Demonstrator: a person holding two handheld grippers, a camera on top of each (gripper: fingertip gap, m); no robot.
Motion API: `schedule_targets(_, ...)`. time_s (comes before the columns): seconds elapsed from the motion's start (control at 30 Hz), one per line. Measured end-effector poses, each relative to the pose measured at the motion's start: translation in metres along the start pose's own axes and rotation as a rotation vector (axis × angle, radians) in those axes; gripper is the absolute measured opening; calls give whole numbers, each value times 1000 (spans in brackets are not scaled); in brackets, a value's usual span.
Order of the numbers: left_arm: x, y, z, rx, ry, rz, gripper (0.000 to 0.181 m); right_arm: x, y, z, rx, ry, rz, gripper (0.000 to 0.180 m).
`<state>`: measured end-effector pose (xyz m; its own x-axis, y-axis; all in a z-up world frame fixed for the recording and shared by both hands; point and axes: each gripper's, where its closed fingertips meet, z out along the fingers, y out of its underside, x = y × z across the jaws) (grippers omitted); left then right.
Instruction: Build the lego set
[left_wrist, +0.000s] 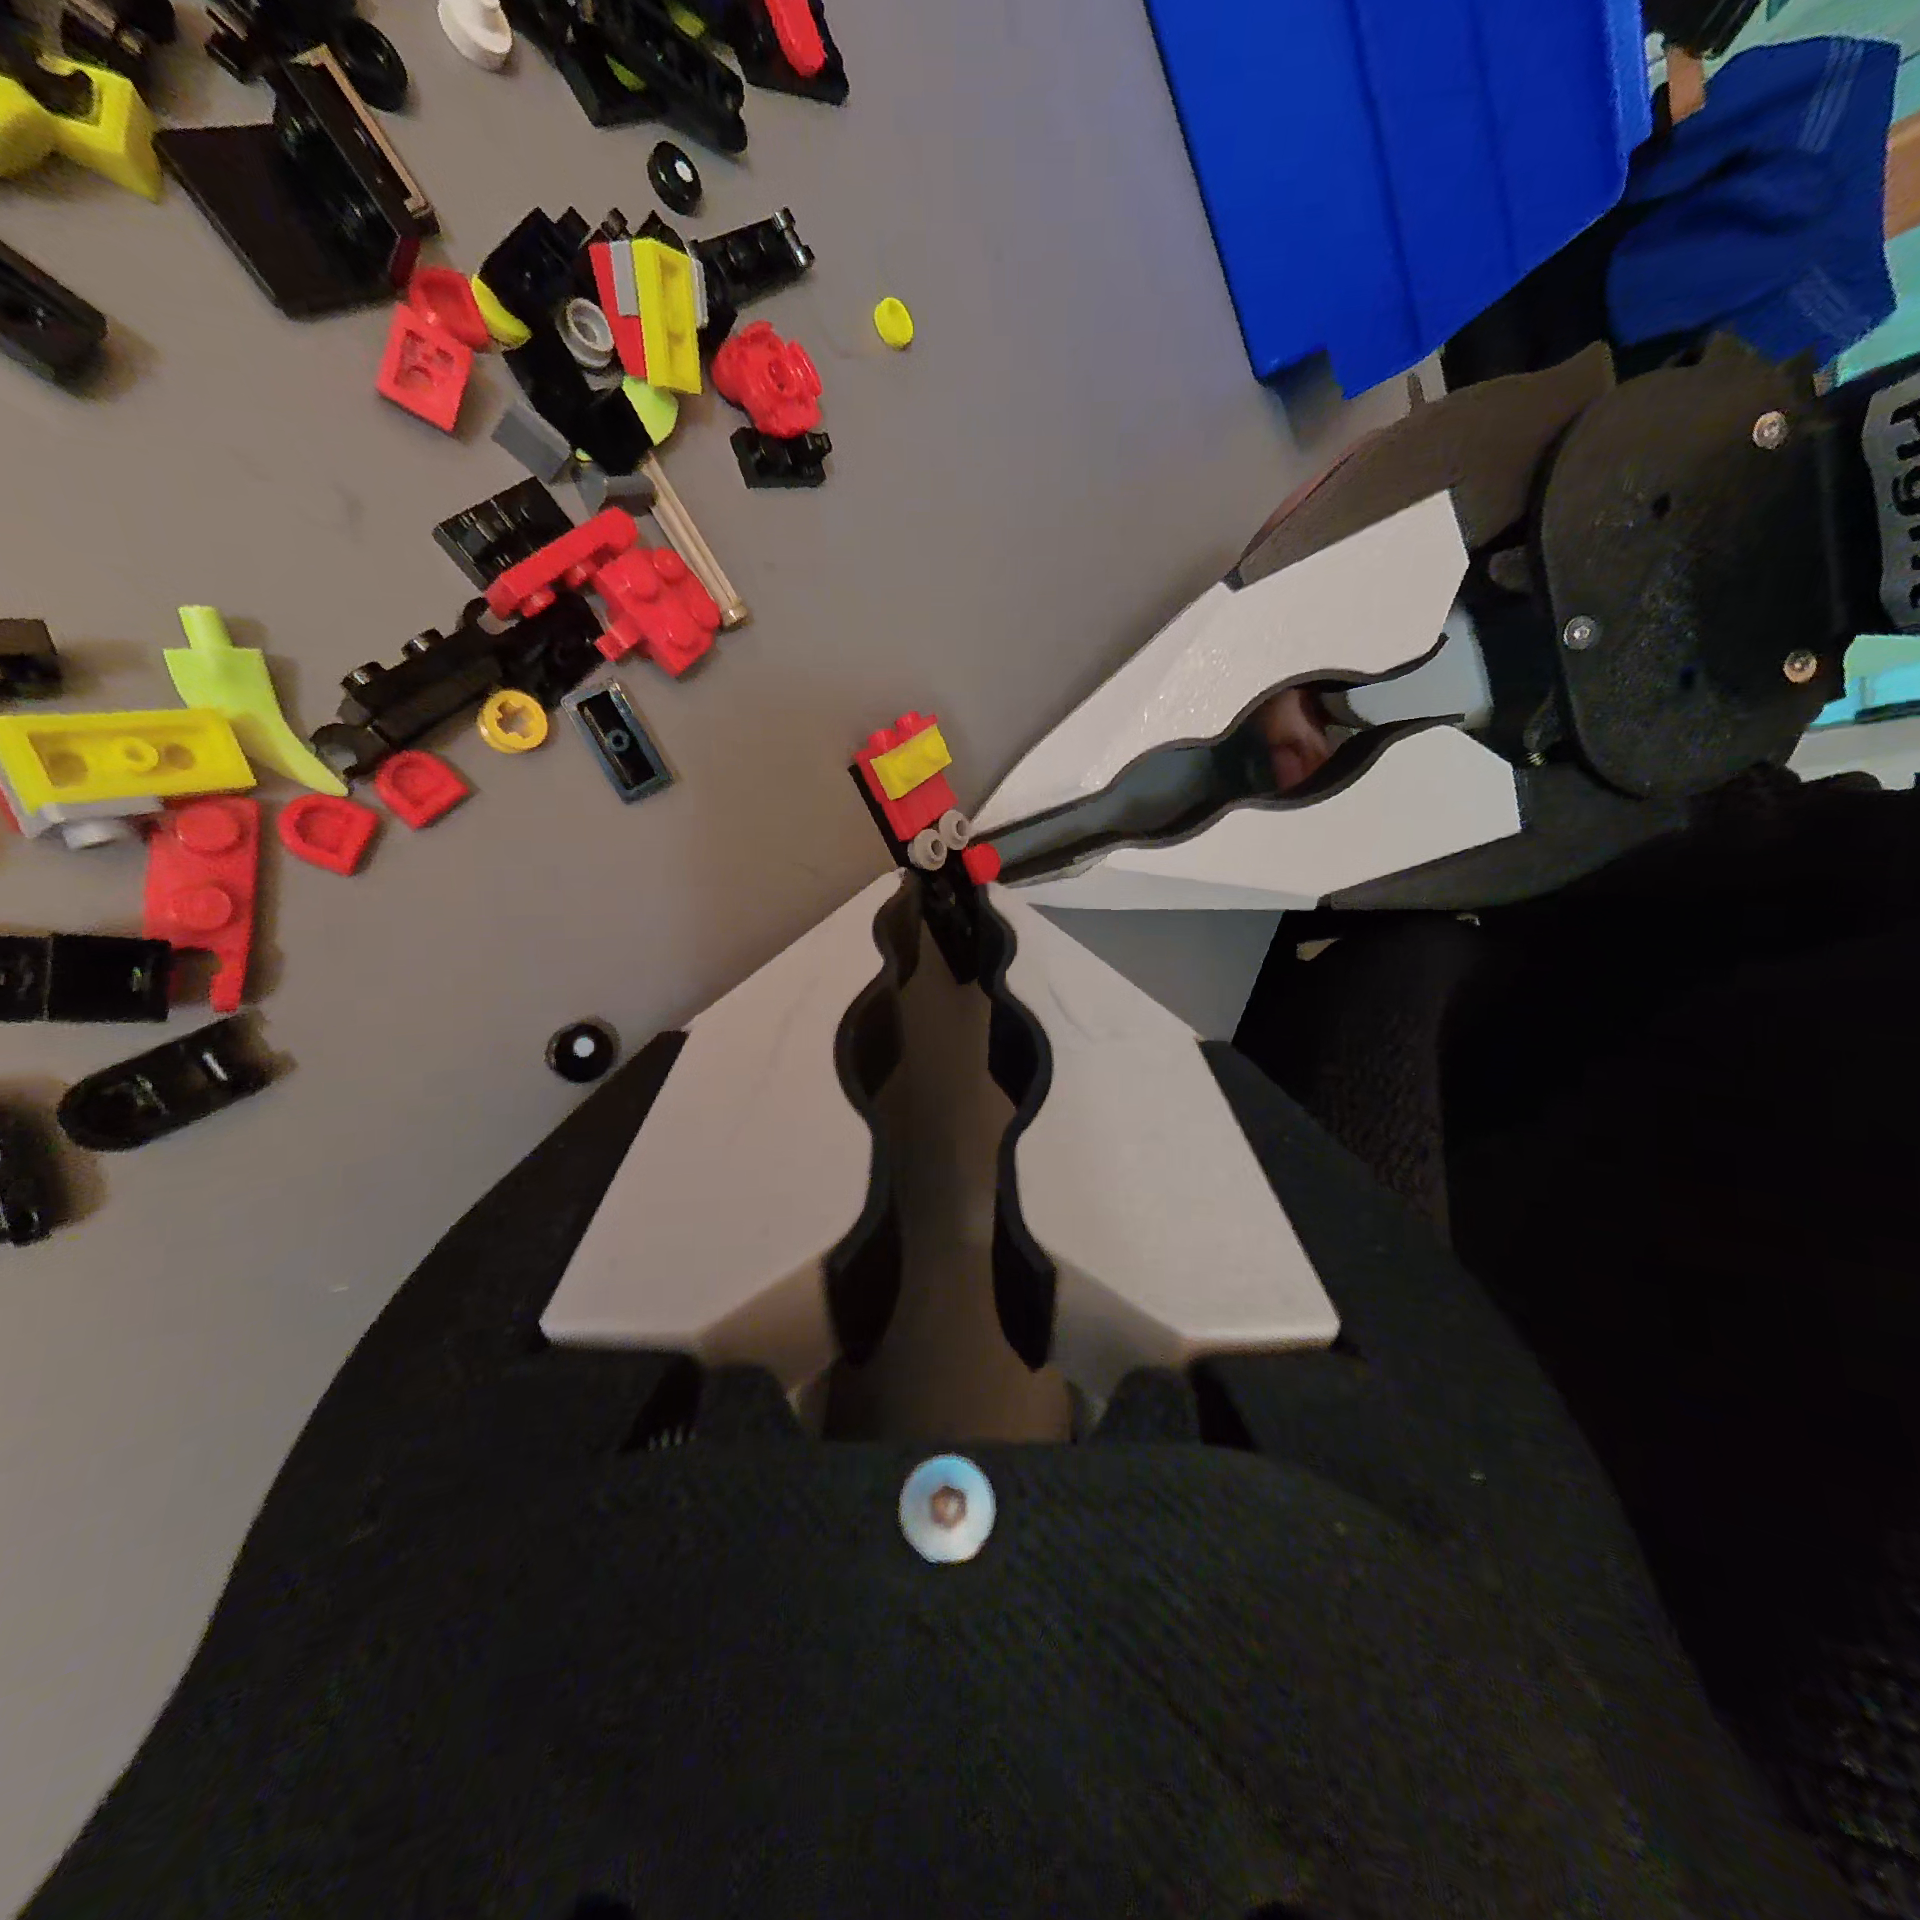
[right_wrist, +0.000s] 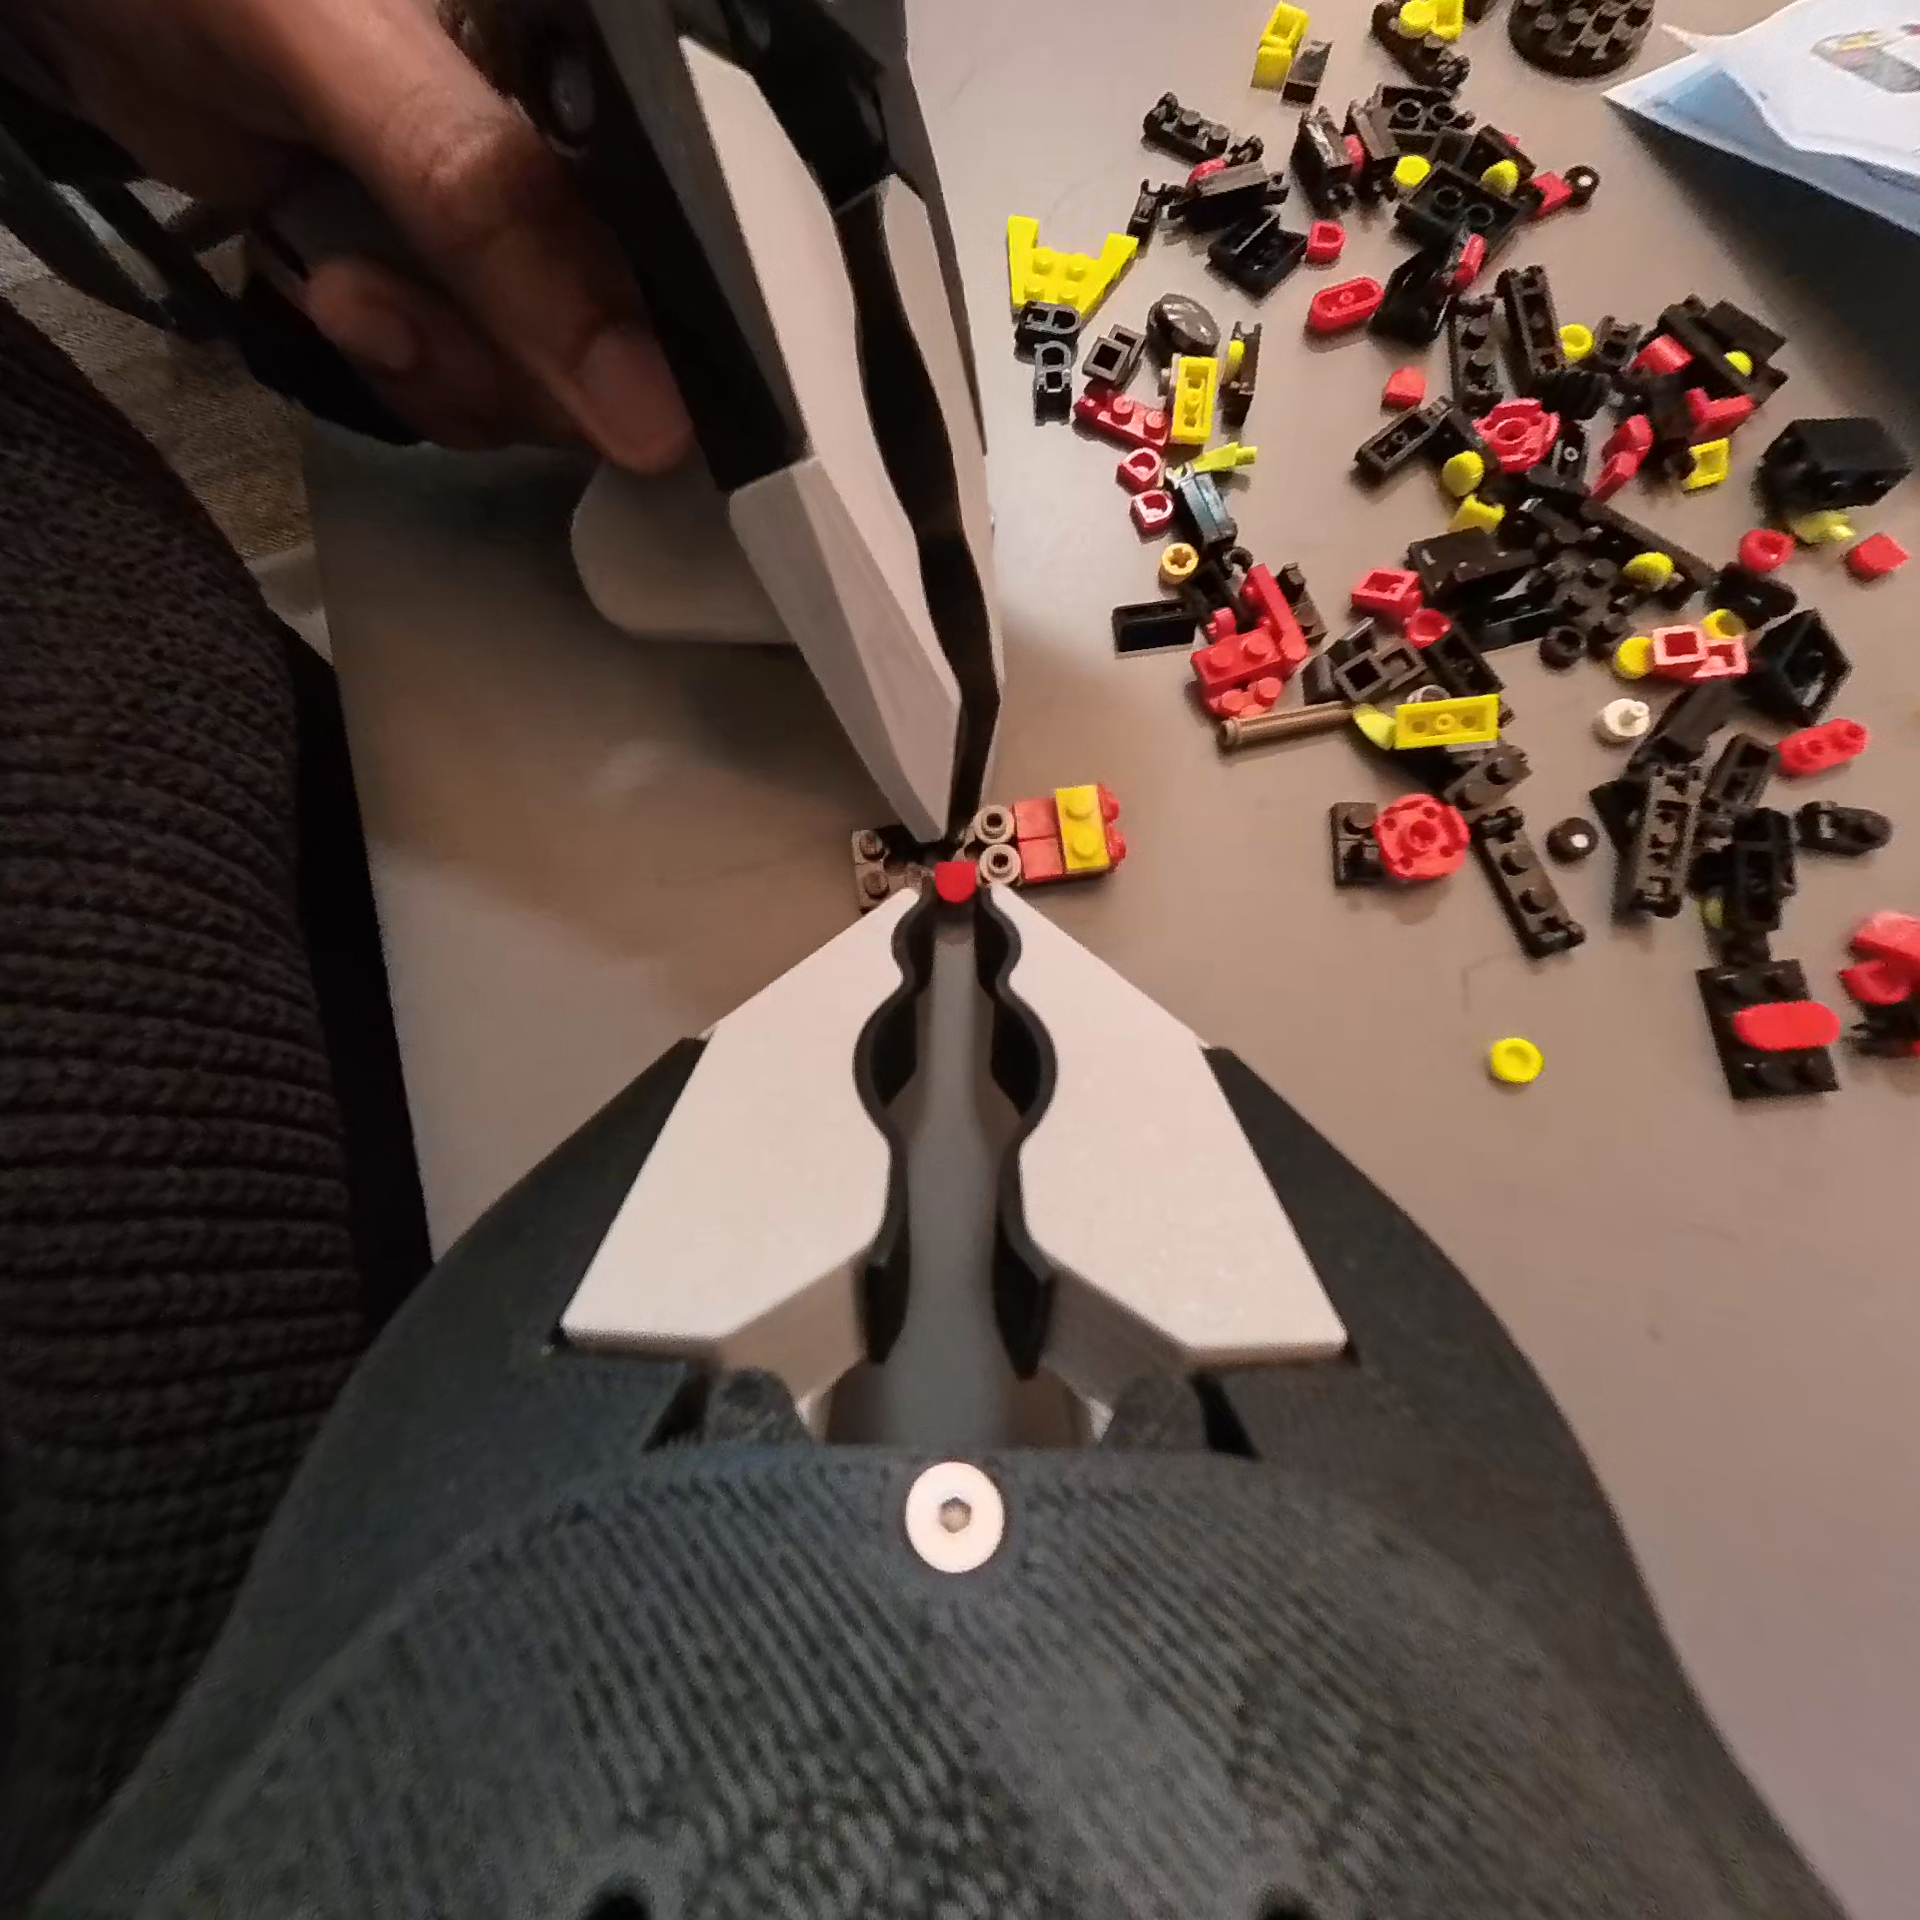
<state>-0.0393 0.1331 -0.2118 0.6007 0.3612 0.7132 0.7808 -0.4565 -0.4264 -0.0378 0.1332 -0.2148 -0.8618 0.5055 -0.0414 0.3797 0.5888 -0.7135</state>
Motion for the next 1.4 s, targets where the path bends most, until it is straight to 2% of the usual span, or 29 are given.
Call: schedule_targets(1.4,-2,-2,3,-25,1,21,2,9,-2,-1,-15,64,-35,7)
